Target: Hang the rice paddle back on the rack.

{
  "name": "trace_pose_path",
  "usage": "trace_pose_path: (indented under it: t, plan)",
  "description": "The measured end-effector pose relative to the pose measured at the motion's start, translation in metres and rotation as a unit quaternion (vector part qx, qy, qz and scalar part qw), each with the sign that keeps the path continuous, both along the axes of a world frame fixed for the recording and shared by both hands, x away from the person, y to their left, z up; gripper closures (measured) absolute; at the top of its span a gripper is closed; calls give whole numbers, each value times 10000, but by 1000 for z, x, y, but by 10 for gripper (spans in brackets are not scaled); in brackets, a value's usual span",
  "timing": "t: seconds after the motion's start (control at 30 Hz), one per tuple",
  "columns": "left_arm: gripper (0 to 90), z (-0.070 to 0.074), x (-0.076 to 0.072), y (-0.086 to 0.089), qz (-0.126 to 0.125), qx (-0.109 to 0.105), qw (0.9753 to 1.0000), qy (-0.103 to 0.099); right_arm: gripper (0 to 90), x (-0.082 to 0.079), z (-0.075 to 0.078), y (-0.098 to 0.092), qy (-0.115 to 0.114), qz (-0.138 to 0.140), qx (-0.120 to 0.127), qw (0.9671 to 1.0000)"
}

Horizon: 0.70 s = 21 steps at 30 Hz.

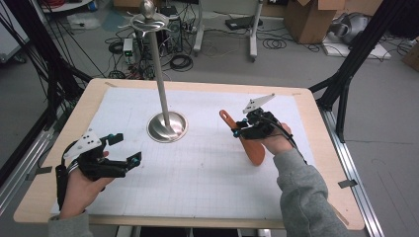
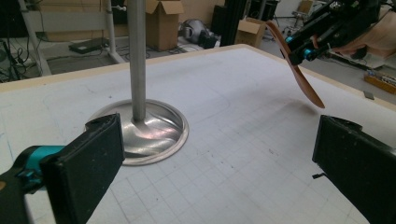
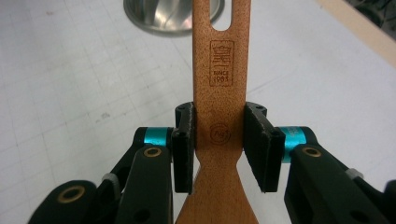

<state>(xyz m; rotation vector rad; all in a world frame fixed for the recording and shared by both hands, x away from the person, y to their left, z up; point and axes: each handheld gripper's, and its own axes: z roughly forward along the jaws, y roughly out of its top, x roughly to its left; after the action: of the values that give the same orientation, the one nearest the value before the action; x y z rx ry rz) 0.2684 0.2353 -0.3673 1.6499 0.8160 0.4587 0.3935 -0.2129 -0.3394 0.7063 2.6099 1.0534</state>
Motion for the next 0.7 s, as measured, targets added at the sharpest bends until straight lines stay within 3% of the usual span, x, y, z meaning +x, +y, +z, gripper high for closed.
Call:
trace_pose_path:
  t: [0.23, 0.4, 0.7]
  plan:
    - [28, 2, -1, 1, 4, -29, 10000, -37, 656, -2, 7, 0, -284, 92, 436, 9986]
    - [28, 3, -2, 2, 25, -52, 10000, -52, 656, -2, 10, 1, -464, -13, 716, 9964]
    - [28, 3, -3, 5, 47, -90, 9999, -59, 656, 0, 16, 2, -709, -11, 1271, 9894]
